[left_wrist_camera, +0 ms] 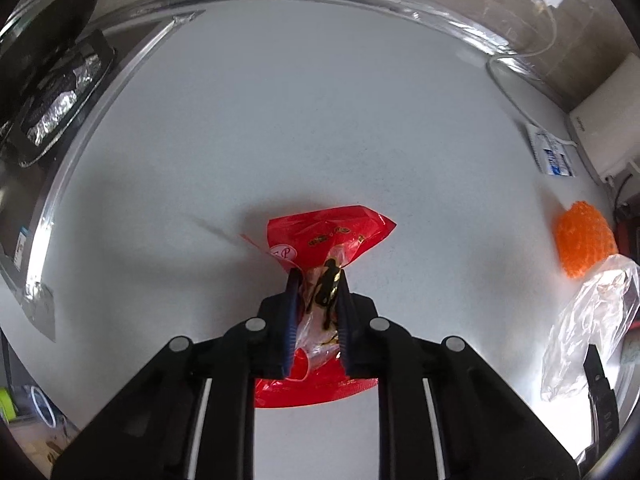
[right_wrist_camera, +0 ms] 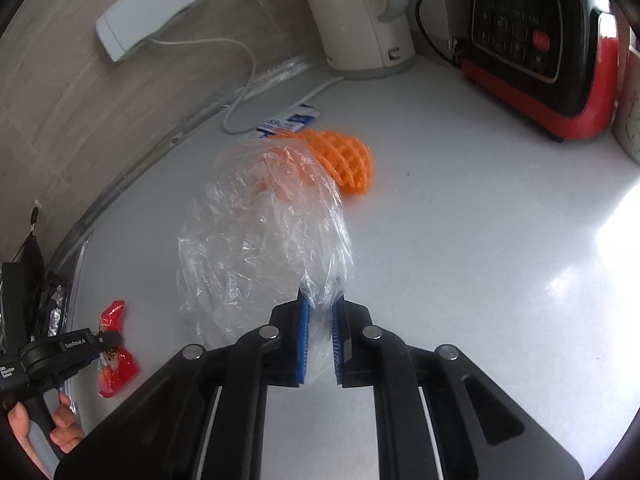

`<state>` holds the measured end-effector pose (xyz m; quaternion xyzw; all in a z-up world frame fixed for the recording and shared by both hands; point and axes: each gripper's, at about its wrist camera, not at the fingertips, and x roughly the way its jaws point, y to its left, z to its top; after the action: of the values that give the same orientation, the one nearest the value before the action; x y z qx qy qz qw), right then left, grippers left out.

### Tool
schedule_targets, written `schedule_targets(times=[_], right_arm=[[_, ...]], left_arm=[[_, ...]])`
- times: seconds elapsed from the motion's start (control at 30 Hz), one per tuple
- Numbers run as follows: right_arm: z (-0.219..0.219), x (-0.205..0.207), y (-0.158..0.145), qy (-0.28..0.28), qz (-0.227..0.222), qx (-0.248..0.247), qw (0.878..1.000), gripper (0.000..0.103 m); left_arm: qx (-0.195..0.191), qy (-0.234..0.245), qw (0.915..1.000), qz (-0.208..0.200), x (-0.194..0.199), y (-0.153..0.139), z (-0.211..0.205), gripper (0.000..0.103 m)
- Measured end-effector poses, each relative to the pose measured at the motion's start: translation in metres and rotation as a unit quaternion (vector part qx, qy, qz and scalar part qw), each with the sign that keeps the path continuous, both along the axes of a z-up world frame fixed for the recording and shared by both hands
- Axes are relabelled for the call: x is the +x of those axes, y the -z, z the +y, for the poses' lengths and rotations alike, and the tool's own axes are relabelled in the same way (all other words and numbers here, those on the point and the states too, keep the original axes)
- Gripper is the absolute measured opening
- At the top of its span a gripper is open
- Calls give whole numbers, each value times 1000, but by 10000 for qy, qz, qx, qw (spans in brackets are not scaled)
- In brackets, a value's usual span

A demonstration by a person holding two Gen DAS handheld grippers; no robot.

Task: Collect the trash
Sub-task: 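Grasp the red snack wrapper with the left gripper while the right grasps the plastic bag, then carry wrapper and bag over the green basket and open both grippers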

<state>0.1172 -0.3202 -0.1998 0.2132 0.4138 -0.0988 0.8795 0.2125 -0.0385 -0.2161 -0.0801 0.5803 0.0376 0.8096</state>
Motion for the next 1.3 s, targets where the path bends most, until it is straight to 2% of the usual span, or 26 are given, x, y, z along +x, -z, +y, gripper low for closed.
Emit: schedule_targets(times=[0.33, 0.53, 0.77, 1.03, 1.3], right_arm=[[35, -53, -24, -408, -135, -296, 9986, 11], [66, -102, -30, -791, -110, -443, 9958, 11], [101, -155, -20, -1327, 129, -296, 9906, 11], [126, -205, -11, -1793, 359, -384, 9824, 12], [145, -241, 14, -2217, 629, -399, 9723, 13]], left_arm=[[-88, 784, 9949, -630, -56, -56, 8, 17], [16, 1394, 9855, -972, -116, -84, 19, 17], [51, 1743, 9807, -887, -182, -79, 33, 17], [17, 1825, 9812, -624, -254, -64, 45, 18], [55, 1762, 9831, -502, -294, -54, 54, 18]])
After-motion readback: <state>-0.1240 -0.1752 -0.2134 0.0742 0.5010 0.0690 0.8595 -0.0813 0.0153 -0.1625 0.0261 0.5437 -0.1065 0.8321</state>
